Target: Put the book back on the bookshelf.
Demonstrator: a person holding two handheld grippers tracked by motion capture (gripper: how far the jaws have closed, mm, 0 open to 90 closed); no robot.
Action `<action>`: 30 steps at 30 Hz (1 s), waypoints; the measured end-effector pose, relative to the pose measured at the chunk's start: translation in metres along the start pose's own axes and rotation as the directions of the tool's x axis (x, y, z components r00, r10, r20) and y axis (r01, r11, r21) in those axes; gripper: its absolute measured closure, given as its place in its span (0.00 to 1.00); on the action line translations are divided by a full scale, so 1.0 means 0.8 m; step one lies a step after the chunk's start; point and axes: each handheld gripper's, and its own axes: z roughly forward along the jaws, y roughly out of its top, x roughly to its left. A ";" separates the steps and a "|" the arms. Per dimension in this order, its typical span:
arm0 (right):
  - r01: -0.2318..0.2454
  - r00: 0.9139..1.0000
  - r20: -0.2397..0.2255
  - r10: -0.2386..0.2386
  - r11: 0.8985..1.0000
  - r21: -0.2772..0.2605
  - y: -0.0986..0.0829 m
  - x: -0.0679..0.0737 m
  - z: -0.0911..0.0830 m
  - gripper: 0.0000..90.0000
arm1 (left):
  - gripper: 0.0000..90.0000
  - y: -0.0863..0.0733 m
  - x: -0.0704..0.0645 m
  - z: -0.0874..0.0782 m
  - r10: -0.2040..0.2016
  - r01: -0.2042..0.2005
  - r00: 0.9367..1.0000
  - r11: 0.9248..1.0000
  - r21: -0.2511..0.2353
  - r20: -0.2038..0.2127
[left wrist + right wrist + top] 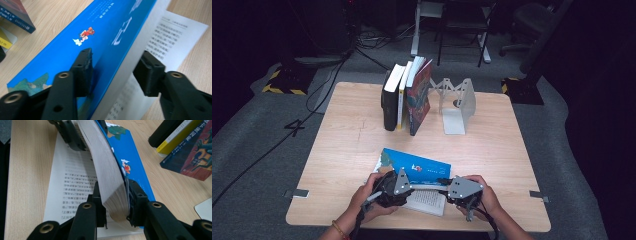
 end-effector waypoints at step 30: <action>-0.101 0.994 0.030 0.101 0.995 0.022 -0.040 -0.031 0.015 0.73 | 0.55 0.020 -0.005 0.015 -0.021 0.021 1.000 1.000 -0.014 -0.010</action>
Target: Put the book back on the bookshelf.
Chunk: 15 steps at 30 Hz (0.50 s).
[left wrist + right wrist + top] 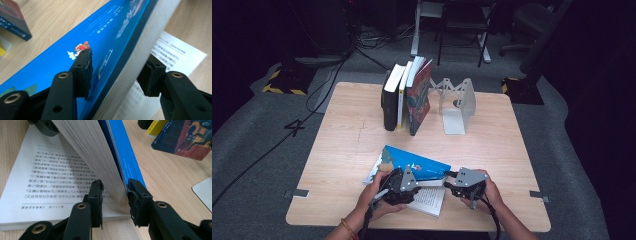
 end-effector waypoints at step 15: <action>-0.097 0.995 0.018 0.098 0.995 -0.018 -0.004 -0.009 0.002 0.52 | 0.80 -0.010 0.011 0.003 0.018 -0.017 1.000 0.998 -0.056 0.025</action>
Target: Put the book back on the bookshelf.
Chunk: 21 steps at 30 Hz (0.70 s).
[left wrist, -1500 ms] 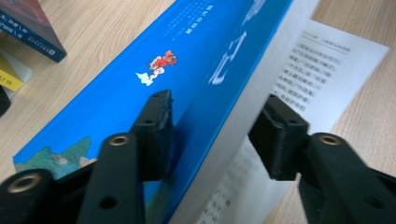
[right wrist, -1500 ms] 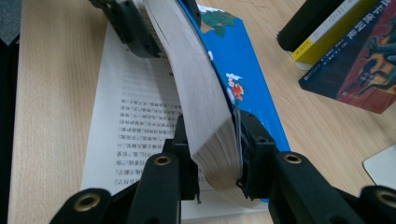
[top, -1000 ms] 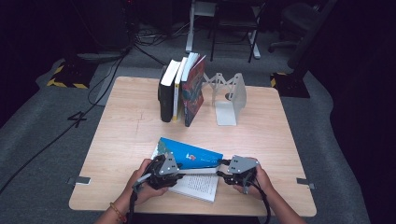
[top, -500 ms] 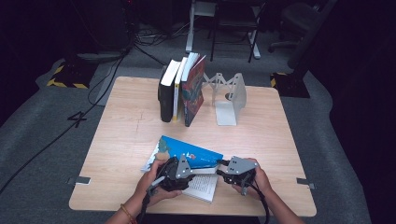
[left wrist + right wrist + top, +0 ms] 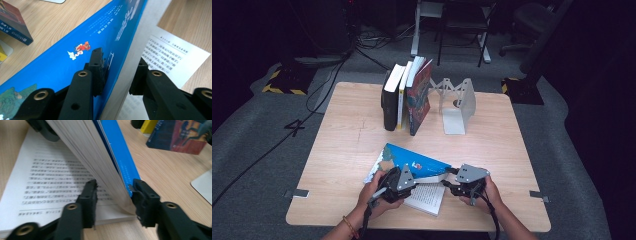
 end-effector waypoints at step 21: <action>-0.186 0.982 0.050 0.183 0.980 0.067 -0.044 -0.047 -0.003 0.44 | 0.83 -0.002 0.030 -0.027 -0.116 0.124 0.991 0.983 -0.136 0.065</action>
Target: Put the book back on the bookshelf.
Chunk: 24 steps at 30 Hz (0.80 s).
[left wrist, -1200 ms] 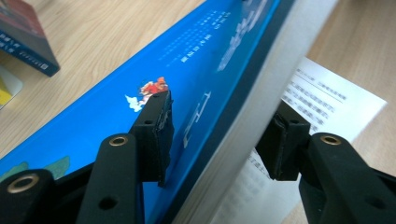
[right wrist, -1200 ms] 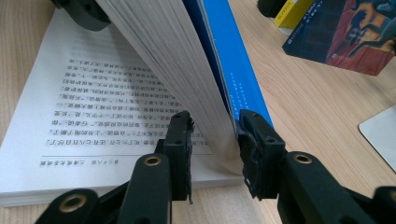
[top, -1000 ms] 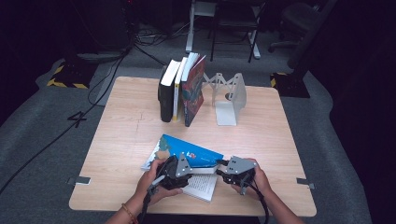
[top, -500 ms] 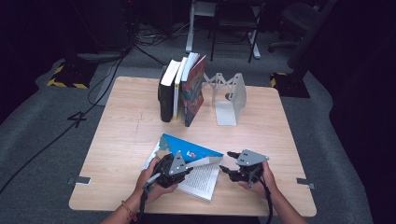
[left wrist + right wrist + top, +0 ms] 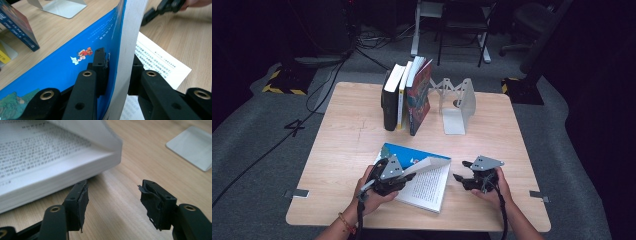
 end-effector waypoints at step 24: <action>0.026 0.998 -0.054 -0.036 0.982 -0.186 0.008 0.028 -0.006 0.62 | 0.85 0.020 0.002 -0.018 0.016 -0.016 1.000 0.996 -0.091 0.001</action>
